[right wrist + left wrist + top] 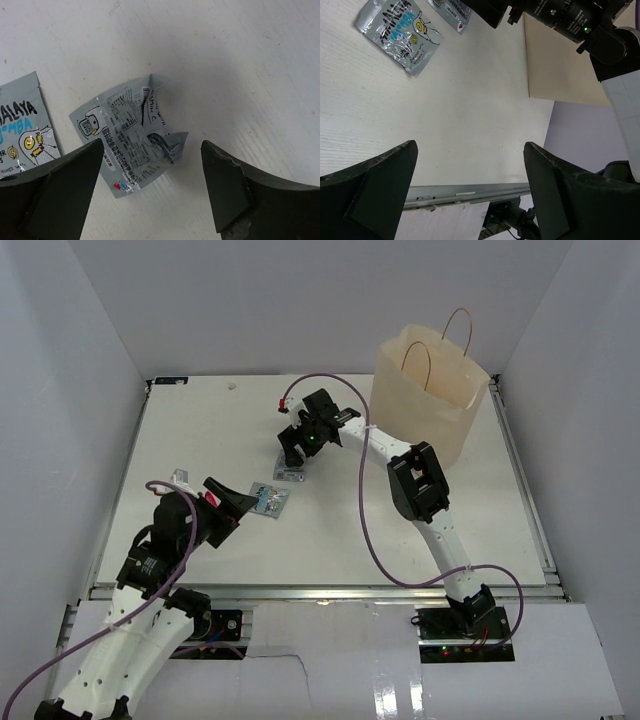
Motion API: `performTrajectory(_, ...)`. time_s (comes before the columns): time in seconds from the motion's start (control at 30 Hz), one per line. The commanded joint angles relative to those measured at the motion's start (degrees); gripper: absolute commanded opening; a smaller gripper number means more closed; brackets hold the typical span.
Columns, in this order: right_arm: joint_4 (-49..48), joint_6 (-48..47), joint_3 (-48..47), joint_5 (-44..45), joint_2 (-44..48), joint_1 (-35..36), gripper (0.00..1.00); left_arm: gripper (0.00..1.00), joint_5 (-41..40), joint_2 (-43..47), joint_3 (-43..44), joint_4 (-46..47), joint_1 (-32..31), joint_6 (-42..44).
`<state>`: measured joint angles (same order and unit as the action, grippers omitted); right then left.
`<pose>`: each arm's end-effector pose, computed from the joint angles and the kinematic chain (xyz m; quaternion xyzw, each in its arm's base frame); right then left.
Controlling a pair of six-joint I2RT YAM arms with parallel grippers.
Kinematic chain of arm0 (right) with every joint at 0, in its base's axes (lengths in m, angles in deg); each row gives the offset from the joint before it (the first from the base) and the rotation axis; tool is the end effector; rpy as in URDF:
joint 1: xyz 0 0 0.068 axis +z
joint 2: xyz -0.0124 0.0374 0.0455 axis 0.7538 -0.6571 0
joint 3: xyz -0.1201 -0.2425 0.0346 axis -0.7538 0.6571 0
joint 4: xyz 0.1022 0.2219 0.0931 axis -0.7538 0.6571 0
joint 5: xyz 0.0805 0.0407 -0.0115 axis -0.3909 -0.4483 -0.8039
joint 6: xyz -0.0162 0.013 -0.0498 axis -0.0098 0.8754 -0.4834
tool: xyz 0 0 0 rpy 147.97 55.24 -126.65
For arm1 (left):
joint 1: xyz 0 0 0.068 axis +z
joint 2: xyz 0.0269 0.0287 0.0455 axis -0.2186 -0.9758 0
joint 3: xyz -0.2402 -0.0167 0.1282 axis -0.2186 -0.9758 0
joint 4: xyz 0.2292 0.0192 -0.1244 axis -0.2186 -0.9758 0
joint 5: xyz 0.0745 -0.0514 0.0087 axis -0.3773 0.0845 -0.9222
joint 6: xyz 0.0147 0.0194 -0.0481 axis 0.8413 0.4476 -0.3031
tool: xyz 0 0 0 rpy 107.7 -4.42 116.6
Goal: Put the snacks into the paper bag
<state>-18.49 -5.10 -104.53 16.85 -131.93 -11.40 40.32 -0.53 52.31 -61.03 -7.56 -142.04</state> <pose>0.4271 0.3423 0.1831 -0.4117 0.8170 0.2408 0.3240 0.1094 -0.0414 0.2812 -0.3042 0.8199 -0.3298 0.3556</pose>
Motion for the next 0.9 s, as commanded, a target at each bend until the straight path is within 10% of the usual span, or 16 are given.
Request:
performTrajectory(0.0, -3.06, -0.23, -2.12, -1.6, -1.43, 0.19, 0.83, 0.98, 0.86, -1.7, 0.34, -0.75, 0.15, -2.36)
performTrajectory(0.47, -3.59, -2.68, 4.99, -12.04, 4.96, -1.57, 0.12, 0.98, -1.08, -6.36, -2.55, 0.04, 0.15, -7.02)
performTrajectory(0.87, -9.12, -17.45, 28.19, -24.38, 45.8, -6.13, 0.08, 0.98, -4.33, -17.78, -6.69, 13.3, 0.15, -11.42)
